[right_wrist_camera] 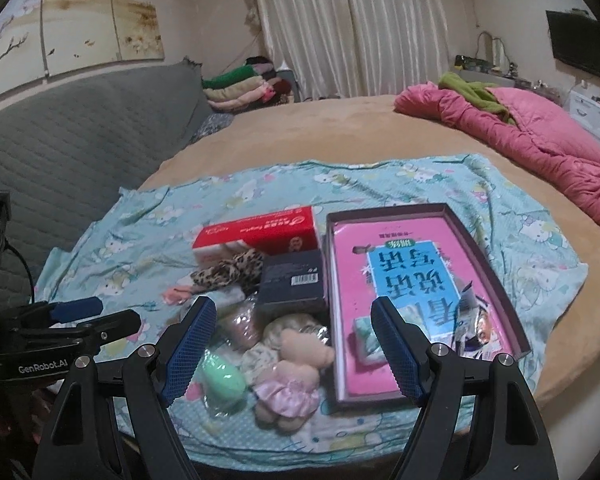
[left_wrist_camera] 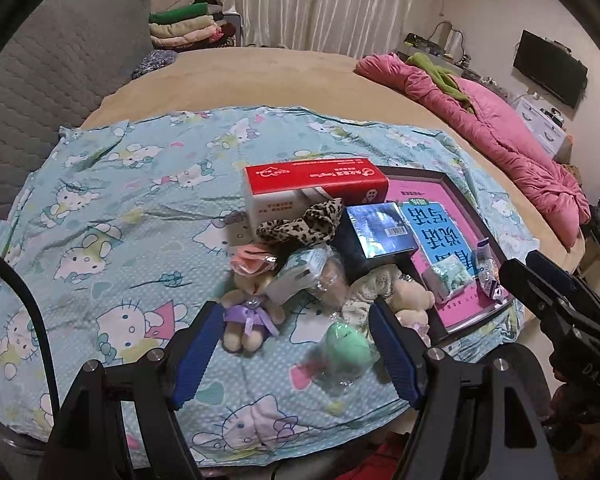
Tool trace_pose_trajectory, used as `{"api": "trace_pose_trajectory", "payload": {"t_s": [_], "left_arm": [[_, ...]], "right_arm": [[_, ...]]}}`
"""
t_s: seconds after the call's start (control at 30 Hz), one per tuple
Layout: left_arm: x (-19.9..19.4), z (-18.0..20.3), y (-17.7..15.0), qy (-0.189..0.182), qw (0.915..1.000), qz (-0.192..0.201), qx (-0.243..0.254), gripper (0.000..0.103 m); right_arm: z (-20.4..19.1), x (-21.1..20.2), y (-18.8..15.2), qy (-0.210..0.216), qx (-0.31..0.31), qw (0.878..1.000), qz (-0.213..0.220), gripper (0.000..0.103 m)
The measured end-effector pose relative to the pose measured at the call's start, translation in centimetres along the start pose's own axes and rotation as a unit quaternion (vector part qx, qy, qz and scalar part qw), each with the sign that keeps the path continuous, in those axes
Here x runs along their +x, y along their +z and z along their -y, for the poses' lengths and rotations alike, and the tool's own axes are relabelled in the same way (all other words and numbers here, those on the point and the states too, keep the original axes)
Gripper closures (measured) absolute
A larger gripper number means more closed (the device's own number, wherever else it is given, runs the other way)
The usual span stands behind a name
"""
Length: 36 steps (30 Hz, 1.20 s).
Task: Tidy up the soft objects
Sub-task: 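Move both open grippers back toward the pile of items, then grasp the pink-dress teddy bear with the right gripper while the left grasps the bagged green ball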
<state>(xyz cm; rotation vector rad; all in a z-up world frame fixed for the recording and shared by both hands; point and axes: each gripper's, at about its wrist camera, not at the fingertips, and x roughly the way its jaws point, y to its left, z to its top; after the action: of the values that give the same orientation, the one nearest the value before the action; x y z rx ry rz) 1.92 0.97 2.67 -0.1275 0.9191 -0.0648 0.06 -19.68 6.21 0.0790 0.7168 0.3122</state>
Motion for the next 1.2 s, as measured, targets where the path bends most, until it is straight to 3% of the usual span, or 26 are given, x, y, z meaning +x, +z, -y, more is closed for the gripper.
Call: {"api": "trace_pose_trajectory", "payload": {"t_s": [0.4,0.8,1.2], "left_arm": [[1.0,-1.1,-1.3,-0.013,0.9996,-0.016,-0.02,0.027],[5.6,-0.4,-3.9,-0.033,0.9963,-0.078,-0.019,0.027],[8.6,0.0,-3.6,-0.068,0.9915,-0.101,-0.047,0.027]], "right_arm": [[-1.1,0.7,-1.6,-0.001,-0.004,0.999,-0.04,0.022],[-1.0,3.1,-4.2,-0.013,-0.015,0.996,-0.086,0.022],[-0.6,4.6,-5.4,-0.024,-0.022,0.992,-0.119,0.022]]}}
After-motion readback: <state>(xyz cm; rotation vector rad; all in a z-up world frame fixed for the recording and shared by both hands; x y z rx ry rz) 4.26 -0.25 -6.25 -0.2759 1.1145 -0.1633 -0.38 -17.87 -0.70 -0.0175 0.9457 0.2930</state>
